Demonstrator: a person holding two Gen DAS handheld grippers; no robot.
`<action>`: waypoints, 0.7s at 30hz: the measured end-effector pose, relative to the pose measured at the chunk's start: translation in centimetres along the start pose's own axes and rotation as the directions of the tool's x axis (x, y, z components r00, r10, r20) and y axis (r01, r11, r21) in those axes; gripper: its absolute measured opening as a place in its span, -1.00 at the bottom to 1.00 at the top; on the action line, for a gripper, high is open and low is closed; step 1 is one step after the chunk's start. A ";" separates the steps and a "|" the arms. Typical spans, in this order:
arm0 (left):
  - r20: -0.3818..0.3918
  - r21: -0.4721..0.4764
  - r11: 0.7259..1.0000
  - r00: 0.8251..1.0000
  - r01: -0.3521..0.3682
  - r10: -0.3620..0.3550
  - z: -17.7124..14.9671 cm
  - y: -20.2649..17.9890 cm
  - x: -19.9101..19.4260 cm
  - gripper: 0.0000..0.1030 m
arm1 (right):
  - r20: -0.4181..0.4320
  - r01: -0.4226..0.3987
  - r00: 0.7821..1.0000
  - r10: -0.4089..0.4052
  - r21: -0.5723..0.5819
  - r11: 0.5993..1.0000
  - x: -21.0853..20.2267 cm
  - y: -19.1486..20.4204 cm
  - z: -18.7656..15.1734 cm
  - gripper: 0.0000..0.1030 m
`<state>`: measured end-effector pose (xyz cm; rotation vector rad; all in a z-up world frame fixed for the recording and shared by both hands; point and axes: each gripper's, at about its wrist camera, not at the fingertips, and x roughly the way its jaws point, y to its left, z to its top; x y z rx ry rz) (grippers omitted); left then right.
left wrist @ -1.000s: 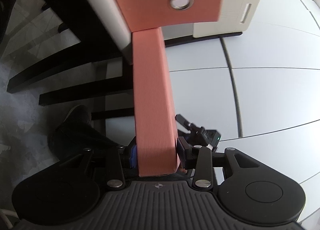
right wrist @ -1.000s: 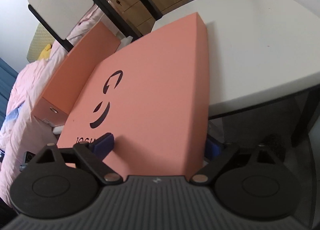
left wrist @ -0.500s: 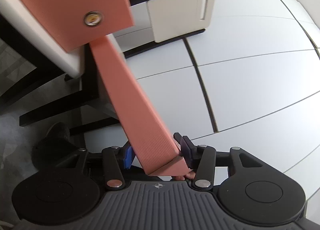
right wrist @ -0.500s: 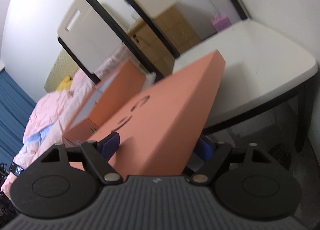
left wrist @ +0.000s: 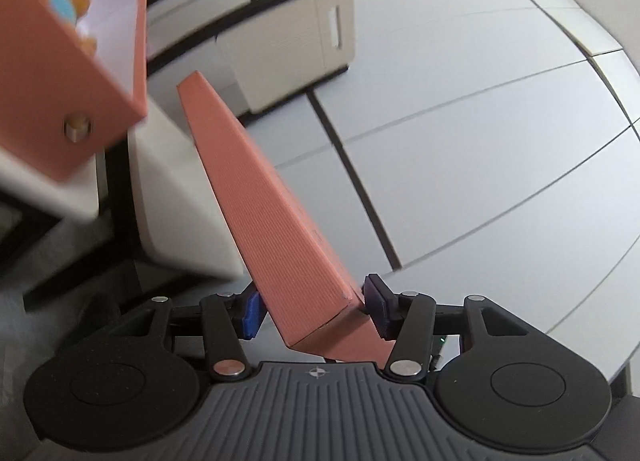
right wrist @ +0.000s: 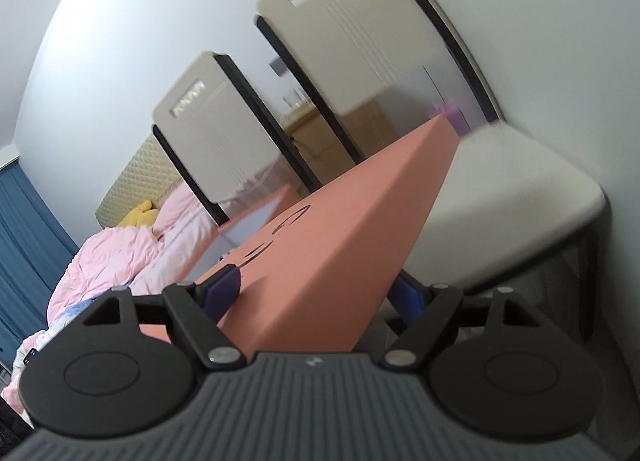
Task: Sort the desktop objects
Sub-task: 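Hold the lid with both grippers and lower it onto the open box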
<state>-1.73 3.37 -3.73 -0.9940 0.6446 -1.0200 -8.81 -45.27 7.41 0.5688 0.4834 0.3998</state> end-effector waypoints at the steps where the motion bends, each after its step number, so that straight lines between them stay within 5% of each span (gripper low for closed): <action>1: 0.018 0.010 1.000 1.000 -0.010 0.010 0.6 -0.4 -0.4 0.10 | 0.007 -0.005 1.000 0.005 -0.013 1.000 0.4 0.6 0.5 0.56; 6: 0.150 0.037 0.995 0.985 -0.095 0.088 4.1 -1.5 -3.7 0.10 | 0.024 -0.061 0.998 0.063 -0.056 0.997 5.4 3.6 2.8 0.56; 10: 0.276 0.001 0.979 0.941 -0.204 0.196 7.0 -1.3 -7.0 0.10 | -0.006 -0.129 0.992 0.129 -0.088 0.988 12.3 5.7 4.1 0.55; 21: 0.484 -0.117 0.886 0.753 -0.449 0.445 13.5 2.7 -12.7 0.16 | -0.149 -0.295 0.948 0.282 -0.080 0.952 33.1 7.8 4.1 0.55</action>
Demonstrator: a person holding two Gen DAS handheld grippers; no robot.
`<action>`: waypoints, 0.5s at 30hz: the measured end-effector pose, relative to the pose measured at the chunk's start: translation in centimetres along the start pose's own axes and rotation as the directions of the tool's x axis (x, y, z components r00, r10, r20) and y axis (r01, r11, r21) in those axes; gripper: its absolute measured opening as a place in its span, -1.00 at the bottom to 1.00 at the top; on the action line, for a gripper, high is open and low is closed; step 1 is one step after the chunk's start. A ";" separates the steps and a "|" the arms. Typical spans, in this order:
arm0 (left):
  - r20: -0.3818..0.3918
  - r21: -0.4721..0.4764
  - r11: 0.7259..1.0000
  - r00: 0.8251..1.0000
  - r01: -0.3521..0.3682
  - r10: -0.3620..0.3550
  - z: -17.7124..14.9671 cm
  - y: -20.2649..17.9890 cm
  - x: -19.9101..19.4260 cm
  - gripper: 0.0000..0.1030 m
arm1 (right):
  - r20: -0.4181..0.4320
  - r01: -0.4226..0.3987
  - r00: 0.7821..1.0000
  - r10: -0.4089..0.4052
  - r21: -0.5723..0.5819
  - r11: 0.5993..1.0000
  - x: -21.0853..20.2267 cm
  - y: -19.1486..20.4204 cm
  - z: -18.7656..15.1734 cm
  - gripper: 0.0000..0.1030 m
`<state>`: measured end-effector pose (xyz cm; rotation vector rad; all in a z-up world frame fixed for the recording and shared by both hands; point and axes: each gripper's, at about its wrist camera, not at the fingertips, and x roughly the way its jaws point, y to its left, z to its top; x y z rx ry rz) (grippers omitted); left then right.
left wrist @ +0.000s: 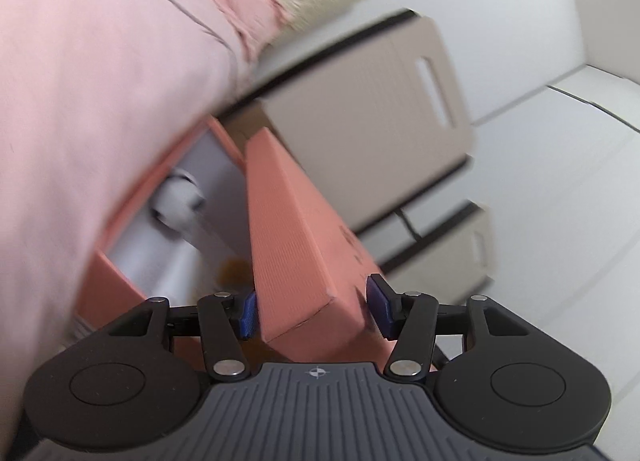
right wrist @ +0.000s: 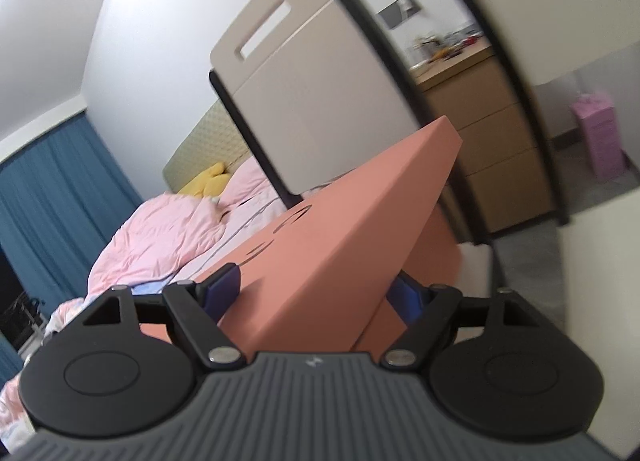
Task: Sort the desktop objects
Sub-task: 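Hold the lid with both grippers and lower it onto the open box, then open the left gripper off the lid while the right gripper keeps holding it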
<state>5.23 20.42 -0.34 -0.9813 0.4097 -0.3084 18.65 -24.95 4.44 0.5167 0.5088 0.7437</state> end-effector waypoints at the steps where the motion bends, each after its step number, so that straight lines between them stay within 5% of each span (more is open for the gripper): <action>1: 0.007 0.001 1.000 1.000 -0.020 0.020 0.3 0.5 0.5 0.16 | -0.002 -0.007 1.000 0.007 -0.003 1.000 1.2 -0.5 -0.1 0.56; 6: 0.052 0.108 0.988 0.993 -0.110 0.105 0.4 0.9 1.7 0.25 | -0.015 -0.030 0.999 0.031 0.042 0.999 5.1 -3.7 -2.0 0.56; 10: 0.117 0.287 0.939 0.980 -0.187 0.160 -1.4 -0.5 2.1 0.39 | -0.045 -0.007 0.999 0.011 0.095 0.995 6.4 -5.4 -3.4 0.56; 15: 0.173 0.373 0.899 0.969 -0.228 0.173 -2.7 -1.5 2.0 0.51 | -0.028 0.005 1.000 -0.002 0.116 0.993 6.4 -6.3 -4.2 0.56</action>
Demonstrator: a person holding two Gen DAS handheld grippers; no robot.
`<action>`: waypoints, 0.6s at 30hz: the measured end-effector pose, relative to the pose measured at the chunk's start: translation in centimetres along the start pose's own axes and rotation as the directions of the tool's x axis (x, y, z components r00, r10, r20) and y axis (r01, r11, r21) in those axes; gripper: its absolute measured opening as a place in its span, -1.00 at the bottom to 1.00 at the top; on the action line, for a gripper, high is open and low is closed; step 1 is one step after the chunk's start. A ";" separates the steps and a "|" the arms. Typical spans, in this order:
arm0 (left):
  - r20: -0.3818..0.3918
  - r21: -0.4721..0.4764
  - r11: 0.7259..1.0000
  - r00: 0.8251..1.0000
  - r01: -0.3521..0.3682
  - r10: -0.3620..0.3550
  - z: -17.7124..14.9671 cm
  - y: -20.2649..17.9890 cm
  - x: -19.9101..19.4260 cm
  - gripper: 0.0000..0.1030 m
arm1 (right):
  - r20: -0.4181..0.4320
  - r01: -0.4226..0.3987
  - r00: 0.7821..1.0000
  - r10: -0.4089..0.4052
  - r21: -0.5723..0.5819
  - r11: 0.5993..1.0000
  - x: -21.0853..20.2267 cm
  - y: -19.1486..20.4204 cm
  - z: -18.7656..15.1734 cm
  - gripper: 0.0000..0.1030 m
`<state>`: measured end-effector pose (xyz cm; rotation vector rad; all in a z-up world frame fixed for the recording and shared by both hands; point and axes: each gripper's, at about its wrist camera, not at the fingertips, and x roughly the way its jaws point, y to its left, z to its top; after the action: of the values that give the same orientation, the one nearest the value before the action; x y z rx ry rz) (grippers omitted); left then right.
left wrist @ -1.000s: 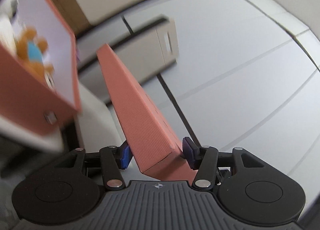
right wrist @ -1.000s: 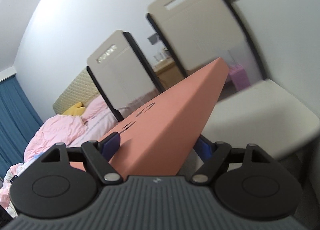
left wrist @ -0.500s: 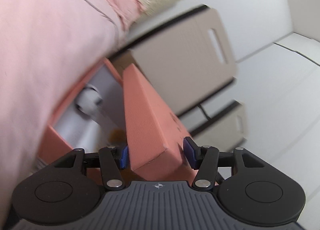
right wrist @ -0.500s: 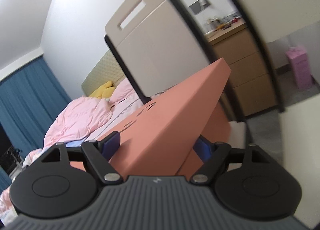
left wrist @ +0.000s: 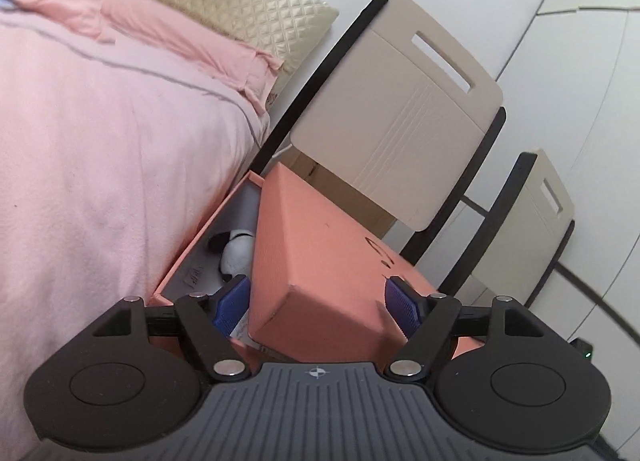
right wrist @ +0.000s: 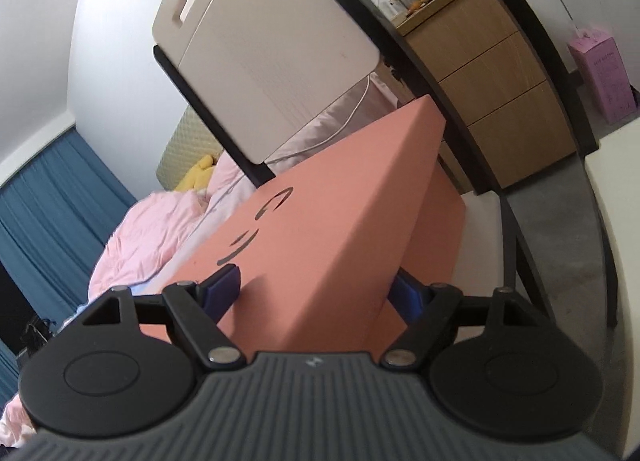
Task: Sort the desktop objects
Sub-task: 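Open the left gripper off the lid while the right gripper keeps holding it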
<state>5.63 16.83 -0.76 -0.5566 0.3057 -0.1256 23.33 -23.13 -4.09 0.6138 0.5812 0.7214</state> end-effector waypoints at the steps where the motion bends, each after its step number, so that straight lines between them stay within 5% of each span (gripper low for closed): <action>1: 0.020 0.023 0.999 1.000 -0.024 0.024 -0.1 -0.5 -0.3 0.52 | 0.005 0.002 1.000 -0.002 -0.003 1.000 0.0 0.1 -0.1 0.56; 4: 0.079 0.141 0.978 0.986 -0.156 0.146 -0.8 -2.5 -0.9 0.68 | 0.023 0.005 1.000 -0.005 -0.008 1.000 0.1 0.3 -0.3 0.56; 7: 0.140 0.295 0.911 0.956 -0.288 0.257 -1.6 -5.3 -1.0 0.73 | 0.042 0.018 0.999 -0.017 -0.018 1.000 0.0 0.7 -0.5 0.55; 9: 0.193 0.338 0.887 0.945 -0.316 0.264 -2.0 -6.2 -1.4 0.75 | 0.059 0.031 0.998 -0.029 -0.030 0.999 -0.2 1.1 -0.6 0.55; 13: 0.288 0.329 0.875 0.921 -0.354 0.264 -2.7 -5.8 -1.9 0.77 | 0.079 0.052 0.995 -0.052 -0.004 0.999 -0.4 1.2 -1.2 0.55; 18: 0.338 0.275 0.894 0.906 -0.353 0.254 -2.8 -4.9 -2.1 0.77 | 0.114 0.077 0.991 -0.075 -0.013 0.997 -0.6 1.7 -1.7 0.58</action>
<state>2.63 11.71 0.19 -0.1808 0.0742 0.2125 21.06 -22.05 -3.88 0.6091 0.4903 0.6152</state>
